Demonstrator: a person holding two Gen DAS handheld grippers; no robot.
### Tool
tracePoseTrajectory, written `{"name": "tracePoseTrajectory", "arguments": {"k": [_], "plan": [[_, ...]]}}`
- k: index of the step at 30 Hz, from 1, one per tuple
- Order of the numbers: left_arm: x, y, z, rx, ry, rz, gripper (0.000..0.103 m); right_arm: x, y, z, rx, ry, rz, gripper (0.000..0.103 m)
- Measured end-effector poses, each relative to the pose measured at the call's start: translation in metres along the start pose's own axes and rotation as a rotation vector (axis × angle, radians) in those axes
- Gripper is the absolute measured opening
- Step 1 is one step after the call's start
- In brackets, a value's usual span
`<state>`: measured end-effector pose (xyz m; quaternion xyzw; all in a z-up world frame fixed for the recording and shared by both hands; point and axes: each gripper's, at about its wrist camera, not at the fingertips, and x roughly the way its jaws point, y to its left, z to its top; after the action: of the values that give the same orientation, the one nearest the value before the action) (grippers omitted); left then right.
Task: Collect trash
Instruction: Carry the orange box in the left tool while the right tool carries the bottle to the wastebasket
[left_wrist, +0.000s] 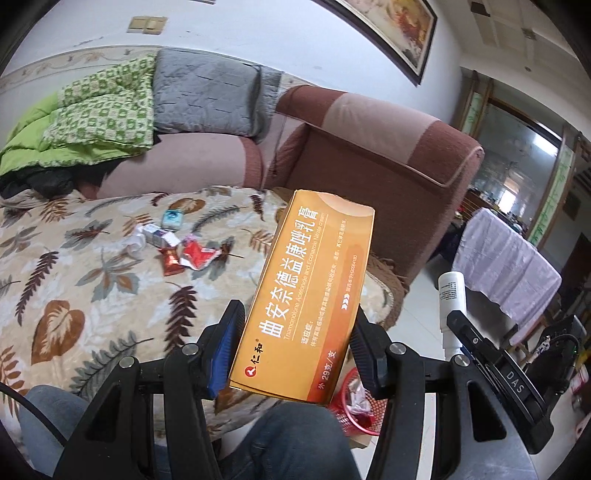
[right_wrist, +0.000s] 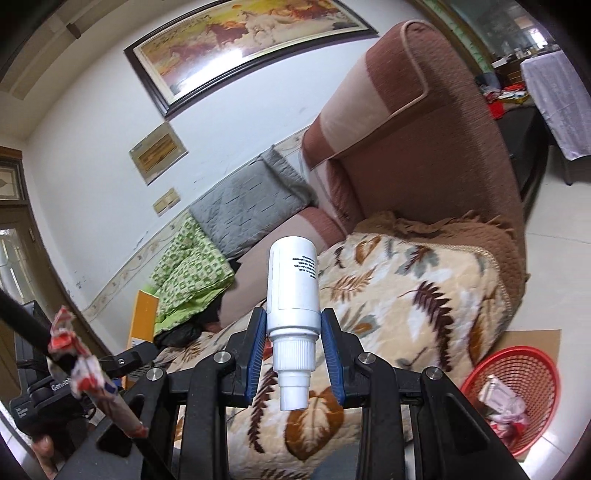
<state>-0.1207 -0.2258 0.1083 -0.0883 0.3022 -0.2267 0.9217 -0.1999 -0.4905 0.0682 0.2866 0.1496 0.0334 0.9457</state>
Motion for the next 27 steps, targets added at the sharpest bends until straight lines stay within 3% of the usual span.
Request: {"name": "tracePoseTrajectory", "arguments": {"k": [12,19,27], "plan": [[0.022,-0.066,-0.003,0.103,0.08,-0.144,0.054,-0.052,-0.041,0.014,0.029,-0.075,-0.13,0.033],[0.05,-0.109,-0.008,0.18,0.154,-0.224,0.054,-0.065,-0.066,0.015,0.066,-0.071,-0.206,0.033],[0.088,-0.14,-0.017,0.225,0.23,-0.265,0.054,-0.065,-0.089,0.01,0.107,-0.042,-0.292,0.032]]}}
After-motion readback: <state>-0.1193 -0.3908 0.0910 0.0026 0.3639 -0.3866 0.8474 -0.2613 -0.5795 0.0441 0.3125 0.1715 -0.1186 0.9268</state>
